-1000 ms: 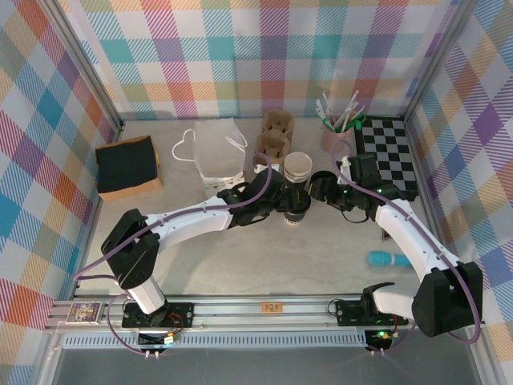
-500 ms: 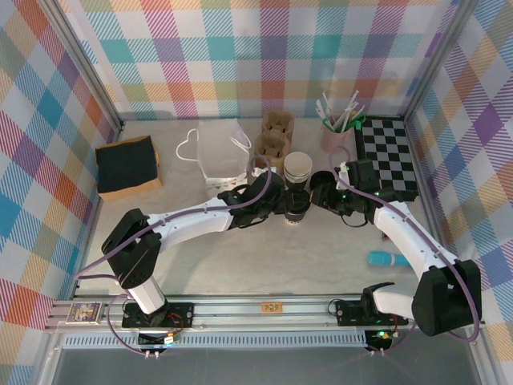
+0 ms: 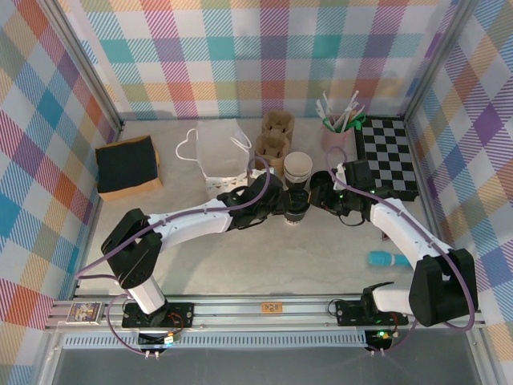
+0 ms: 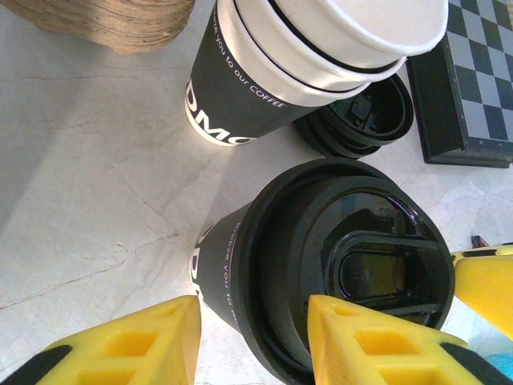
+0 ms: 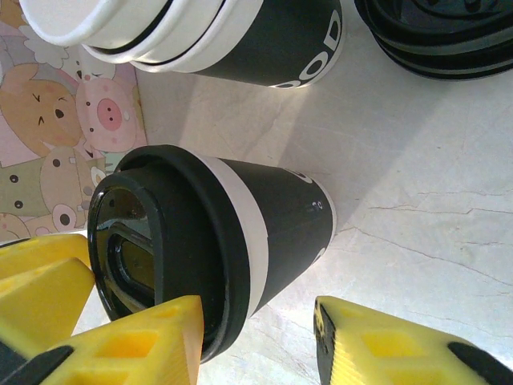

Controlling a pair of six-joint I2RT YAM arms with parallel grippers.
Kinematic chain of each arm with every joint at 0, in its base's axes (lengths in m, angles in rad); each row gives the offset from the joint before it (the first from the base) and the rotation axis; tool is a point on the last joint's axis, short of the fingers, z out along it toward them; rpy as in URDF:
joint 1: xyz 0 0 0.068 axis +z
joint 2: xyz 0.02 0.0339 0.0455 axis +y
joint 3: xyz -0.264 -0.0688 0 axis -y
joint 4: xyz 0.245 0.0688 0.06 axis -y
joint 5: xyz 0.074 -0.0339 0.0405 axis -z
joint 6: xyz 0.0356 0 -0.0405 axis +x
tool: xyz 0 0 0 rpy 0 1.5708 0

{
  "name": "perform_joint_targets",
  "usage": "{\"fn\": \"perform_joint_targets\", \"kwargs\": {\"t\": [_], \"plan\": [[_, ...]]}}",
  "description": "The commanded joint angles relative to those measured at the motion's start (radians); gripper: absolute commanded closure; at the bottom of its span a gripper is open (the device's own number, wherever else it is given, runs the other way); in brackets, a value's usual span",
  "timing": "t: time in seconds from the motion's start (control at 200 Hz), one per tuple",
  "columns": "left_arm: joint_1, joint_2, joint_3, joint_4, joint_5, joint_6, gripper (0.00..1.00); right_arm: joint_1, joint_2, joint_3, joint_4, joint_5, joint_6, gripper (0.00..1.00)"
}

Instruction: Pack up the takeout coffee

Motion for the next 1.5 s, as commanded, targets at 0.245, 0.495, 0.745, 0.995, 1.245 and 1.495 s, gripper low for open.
{"fn": "perform_joint_targets", "kwargs": {"t": [0.245,0.495,0.745,0.995,1.245,1.495], "plan": [[0.018,-0.057,-0.028,0.010,-0.006,-0.008,0.60,-0.003,0.035,-0.022,0.045,-0.020,-0.009,0.60],[0.035,-0.055,-0.031,0.000,-0.007,-0.005,0.62,-0.003,0.047,-0.022,0.054,-0.026,-0.006,0.60],[0.043,-0.026,-0.024,-0.011,-0.005,0.005,0.66,-0.002,0.053,-0.022,0.060,-0.030,-0.001,0.60],[0.044,0.010,-0.017,0.003,0.020,0.001,0.66,-0.002,0.053,-0.022,0.059,-0.033,-0.001,0.60],[0.045,0.030,-0.009,0.005,0.025,0.003,0.67,-0.002,0.058,-0.025,0.063,-0.034,-0.004,0.60],[0.044,0.043,-0.015,0.010,0.031,-0.001,0.68,-0.002,0.070,-0.031,0.069,-0.034,-0.007,0.61]]}}
